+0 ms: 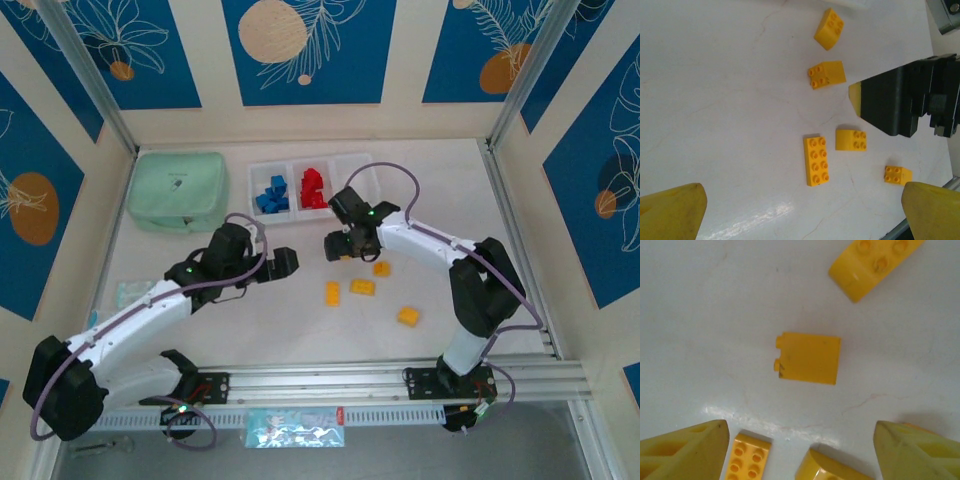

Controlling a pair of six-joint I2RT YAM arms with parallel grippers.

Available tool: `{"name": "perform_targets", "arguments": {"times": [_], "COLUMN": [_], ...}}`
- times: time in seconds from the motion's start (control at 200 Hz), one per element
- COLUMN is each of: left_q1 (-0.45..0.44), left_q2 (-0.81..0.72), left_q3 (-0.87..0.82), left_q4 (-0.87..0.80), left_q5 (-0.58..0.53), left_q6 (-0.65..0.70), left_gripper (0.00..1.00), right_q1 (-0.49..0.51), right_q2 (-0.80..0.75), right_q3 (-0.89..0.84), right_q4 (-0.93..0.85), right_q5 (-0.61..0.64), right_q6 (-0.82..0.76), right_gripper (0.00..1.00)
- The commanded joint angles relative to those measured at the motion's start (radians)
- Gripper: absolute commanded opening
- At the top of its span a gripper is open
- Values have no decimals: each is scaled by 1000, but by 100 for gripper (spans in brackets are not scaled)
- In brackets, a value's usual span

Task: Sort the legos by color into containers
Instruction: Pick up the lego from the center of the table.

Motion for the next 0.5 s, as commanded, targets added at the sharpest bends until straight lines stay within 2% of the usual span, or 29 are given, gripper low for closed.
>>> {"name": "perform_targets", "arguments": {"times": [0.0, 0.08, 0.25, 0.495], "left_q1": [-25, -32, -37, -38], "left_q2": [4, 13, 32, 51], "left_q3": [-36, -54, -57, -57], "left_q4": [66, 104, 122, 128], "left_q5": [-55, -61, -84, -105], "left_q6": [-40, -59, -73, -65], "left_gripper": [99, 99, 99, 99], "right_q1": [4, 0, -40, -27], "right_q2": [-15, 14, 63, 140], "right_q3": [-15, -10, -10, 34], "right_q4": [30, 27, 79, 115], "right_q5": [36, 63, 3, -19], "right_q6": [0, -1, 10, 29], "right_gripper": [81, 83, 81, 81]}}
